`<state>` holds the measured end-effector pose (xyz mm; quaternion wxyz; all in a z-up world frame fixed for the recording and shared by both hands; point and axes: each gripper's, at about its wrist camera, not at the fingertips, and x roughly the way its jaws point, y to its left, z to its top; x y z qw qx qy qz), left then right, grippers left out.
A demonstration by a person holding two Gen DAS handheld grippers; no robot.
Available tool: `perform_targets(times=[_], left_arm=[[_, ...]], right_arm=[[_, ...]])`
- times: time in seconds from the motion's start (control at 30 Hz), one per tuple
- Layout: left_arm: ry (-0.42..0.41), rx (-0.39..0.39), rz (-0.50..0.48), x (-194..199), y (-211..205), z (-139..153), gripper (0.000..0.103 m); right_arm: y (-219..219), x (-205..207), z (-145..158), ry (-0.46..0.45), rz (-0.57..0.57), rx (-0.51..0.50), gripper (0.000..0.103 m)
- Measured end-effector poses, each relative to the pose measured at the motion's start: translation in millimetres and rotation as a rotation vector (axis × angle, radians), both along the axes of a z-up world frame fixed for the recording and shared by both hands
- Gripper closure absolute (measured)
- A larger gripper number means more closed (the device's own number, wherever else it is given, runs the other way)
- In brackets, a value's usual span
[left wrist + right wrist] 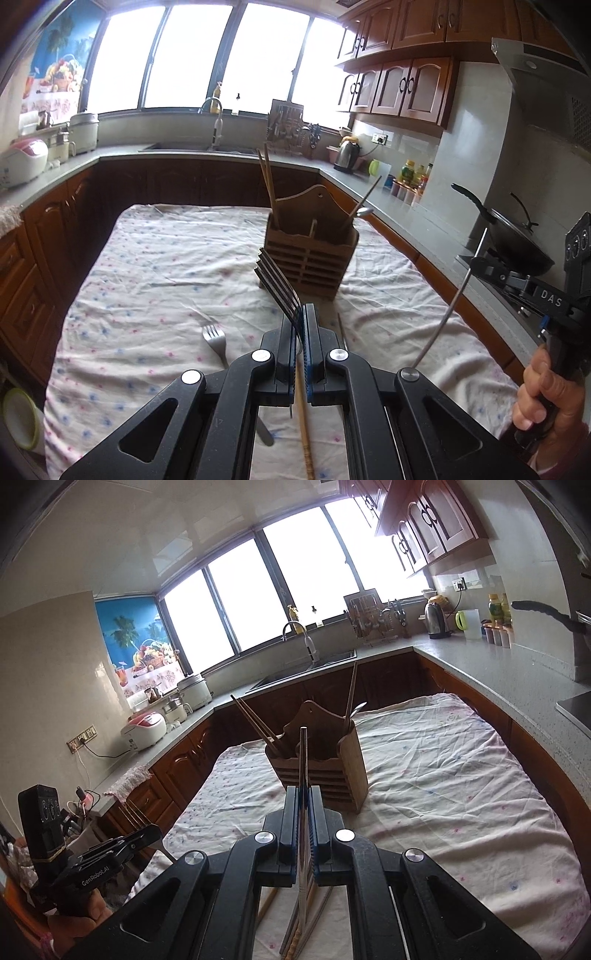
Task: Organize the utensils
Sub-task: 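Lift the fork and steel chopstick and carry both tools over the holder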
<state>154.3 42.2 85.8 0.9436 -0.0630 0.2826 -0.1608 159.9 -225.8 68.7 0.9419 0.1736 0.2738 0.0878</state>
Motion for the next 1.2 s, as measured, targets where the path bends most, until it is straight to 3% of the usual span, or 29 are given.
perform_targets(times=[0.63,1.2], left_arm=[[-0.072,0.043,0.019,13,5,7,0.102],[-0.064,-0.086,0.012,74,21,4,0.102]], right_arm=[[-5,18,0,-0.015,-0.020,0.003,0.098],[-16,63,13,-0.074,-0.059,0.002,0.098]])
